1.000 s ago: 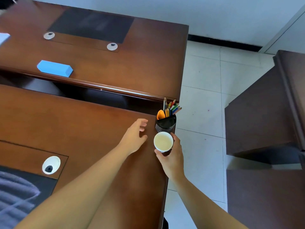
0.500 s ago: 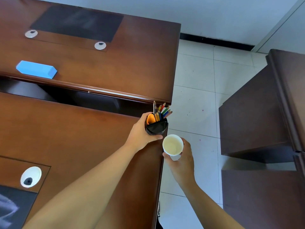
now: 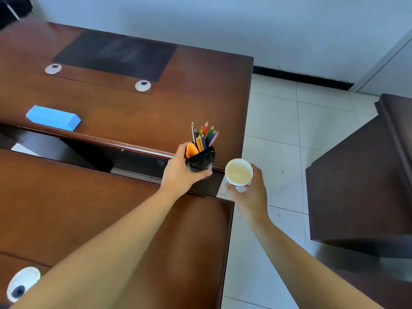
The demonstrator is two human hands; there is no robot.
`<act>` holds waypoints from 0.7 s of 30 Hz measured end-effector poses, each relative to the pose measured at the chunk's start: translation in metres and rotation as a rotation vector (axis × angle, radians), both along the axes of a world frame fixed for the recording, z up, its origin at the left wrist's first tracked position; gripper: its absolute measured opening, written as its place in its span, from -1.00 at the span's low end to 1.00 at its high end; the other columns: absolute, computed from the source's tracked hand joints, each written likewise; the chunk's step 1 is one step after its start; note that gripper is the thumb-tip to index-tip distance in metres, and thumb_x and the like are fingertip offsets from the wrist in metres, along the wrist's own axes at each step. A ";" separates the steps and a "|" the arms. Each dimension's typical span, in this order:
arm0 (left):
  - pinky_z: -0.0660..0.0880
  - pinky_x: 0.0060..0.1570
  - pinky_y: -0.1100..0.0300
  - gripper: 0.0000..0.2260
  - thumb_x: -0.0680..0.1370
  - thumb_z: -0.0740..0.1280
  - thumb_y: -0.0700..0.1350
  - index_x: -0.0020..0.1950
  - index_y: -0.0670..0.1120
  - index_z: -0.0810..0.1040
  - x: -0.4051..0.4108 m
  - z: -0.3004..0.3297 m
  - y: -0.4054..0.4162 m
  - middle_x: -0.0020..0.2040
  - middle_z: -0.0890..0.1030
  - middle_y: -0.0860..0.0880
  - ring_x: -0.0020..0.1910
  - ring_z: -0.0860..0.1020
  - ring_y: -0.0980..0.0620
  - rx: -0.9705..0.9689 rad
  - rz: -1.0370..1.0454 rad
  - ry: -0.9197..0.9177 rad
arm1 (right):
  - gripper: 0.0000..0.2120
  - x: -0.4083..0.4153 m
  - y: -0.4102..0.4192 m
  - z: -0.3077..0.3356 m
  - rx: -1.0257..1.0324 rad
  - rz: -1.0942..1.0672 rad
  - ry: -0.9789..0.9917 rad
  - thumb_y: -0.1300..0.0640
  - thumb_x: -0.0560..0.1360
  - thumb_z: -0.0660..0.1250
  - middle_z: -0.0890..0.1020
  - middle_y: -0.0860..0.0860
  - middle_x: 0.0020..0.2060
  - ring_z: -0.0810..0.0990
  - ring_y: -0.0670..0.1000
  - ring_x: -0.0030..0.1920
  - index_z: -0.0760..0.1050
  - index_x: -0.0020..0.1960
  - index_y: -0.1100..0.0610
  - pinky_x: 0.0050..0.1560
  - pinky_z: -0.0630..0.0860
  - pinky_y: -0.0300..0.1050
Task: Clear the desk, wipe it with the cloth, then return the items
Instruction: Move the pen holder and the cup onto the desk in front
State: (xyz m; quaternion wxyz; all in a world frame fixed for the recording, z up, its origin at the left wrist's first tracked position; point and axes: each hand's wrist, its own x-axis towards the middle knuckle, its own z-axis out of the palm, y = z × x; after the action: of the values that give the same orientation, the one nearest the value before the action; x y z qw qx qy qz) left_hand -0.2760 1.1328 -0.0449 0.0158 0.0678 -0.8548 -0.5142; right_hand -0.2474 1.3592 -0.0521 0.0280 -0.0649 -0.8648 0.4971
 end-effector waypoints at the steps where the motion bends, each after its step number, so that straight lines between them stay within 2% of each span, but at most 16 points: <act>1: 0.48 0.07 0.39 -0.23 0.28 0.69 0.20 0.37 0.32 0.36 -0.010 0.000 -0.002 0.17 0.59 0.41 0.18 0.53 0.44 -0.004 0.014 0.001 | -0.23 -0.016 -0.002 0.000 0.011 0.000 0.002 0.10 0.37 0.69 0.53 -0.08 0.30 0.53 -0.01 0.29 0.37 0.45 -0.06 0.19 0.64 -0.03; 6: 0.54 0.13 0.29 -0.23 0.31 0.70 0.12 0.39 0.24 0.37 -0.057 -0.012 -0.007 0.16 0.63 0.30 0.15 0.58 0.34 -0.019 0.046 -0.009 | -0.20 -0.082 -0.008 -0.005 0.061 0.024 0.004 0.09 0.40 0.68 0.52 -0.02 0.36 0.50 -0.02 0.32 0.35 0.51 0.02 0.19 0.58 -0.13; 12: 0.45 0.01 0.51 -0.24 0.32 0.70 0.09 0.35 0.32 0.34 -0.084 -0.029 -0.008 0.10 0.55 0.53 0.10 0.51 0.55 -0.028 0.051 -0.051 | -0.19 -0.114 -0.021 -0.018 0.072 0.053 -0.030 0.10 0.40 0.68 0.52 -0.01 0.36 0.50 -0.02 0.34 0.33 0.52 0.02 0.27 0.60 -0.04; 15: 0.44 -0.05 0.59 -0.23 0.33 0.70 0.08 0.36 0.33 0.31 -0.088 -0.032 -0.007 0.11 0.54 0.55 0.10 0.50 0.56 -0.029 0.050 -0.063 | -0.19 -0.116 -0.023 -0.024 0.064 0.047 -0.038 0.12 0.41 0.68 0.51 -0.01 0.36 0.49 -0.03 0.34 0.32 0.52 0.03 0.30 0.62 -0.01; 17: 0.44 -0.06 0.60 -0.20 0.34 0.70 0.01 0.39 0.32 0.28 -0.089 -0.032 -0.007 0.11 0.56 0.49 0.11 0.54 0.48 -0.025 0.048 -0.087 | -0.18 -0.115 -0.023 -0.027 0.063 0.045 -0.059 0.14 0.41 0.67 0.51 0.00 0.39 0.49 0.00 0.39 0.31 0.53 0.04 0.34 0.61 0.04; 19: 0.45 -0.04 0.57 -0.10 0.35 0.70 -0.09 0.50 0.23 0.23 -0.086 -0.033 -0.006 0.20 0.53 0.40 0.16 0.55 0.30 -0.049 0.041 -0.127 | -0.18 -0.111 -0.020 -0.029 0.046 0.034 -0.096 0.18 0.42 0.66 0.51 0.00 0.42 0.49 0.02 0.43 0.30 0.54 0.03 0.37 0.59 0.04; 21: 0.49 0.14 0.42 0.00 0.37 0.69 -0.15 0.63 0.12 0.14 -0.078 -0.031 -0.005 0.37 0.49 0.25 0.32 0.49 0.17 -0.061 0.053 -0.182 | -0.19 -0.104 -0.017 -0.029 0.039 0.024 -0.129 0.21 0.43 0.64 0.52 -0.02 0.43 0.49 0.02 0.45 0.30 0.55 0.03 0.37 0.53 -0.05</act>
State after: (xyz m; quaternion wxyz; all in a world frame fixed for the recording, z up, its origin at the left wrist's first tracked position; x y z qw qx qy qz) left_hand -0.3539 1.1277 -0.0763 -0.0462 0.1363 -0.8659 -0.4791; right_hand -0.3514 1.3425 -0.0816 -0.0325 -0.0862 -0.8749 0.4754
